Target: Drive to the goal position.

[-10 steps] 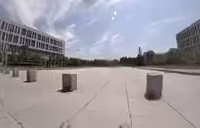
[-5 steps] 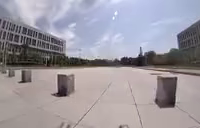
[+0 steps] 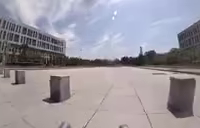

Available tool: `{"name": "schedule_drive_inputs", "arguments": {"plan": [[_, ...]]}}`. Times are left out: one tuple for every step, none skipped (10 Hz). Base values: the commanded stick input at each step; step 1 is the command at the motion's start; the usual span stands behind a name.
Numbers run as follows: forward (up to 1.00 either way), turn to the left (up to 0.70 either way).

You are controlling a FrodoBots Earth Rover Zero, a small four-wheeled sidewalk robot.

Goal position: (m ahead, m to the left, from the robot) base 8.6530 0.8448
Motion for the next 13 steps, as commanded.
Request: {"name": "schedule_drive_inputs", "arguments": {"plan": [[0.7,-0.35],[0.7,-0.35],[0.7,-0.18],[0.7,0.0],[0.7,0.0],[0.7,0.0],[0.7,0.0],[0.7,0.0],[0.7,0.0],[0.7,0.0],[0.7,0.0],[0.7,0.0],[0.7,0.0]]}}
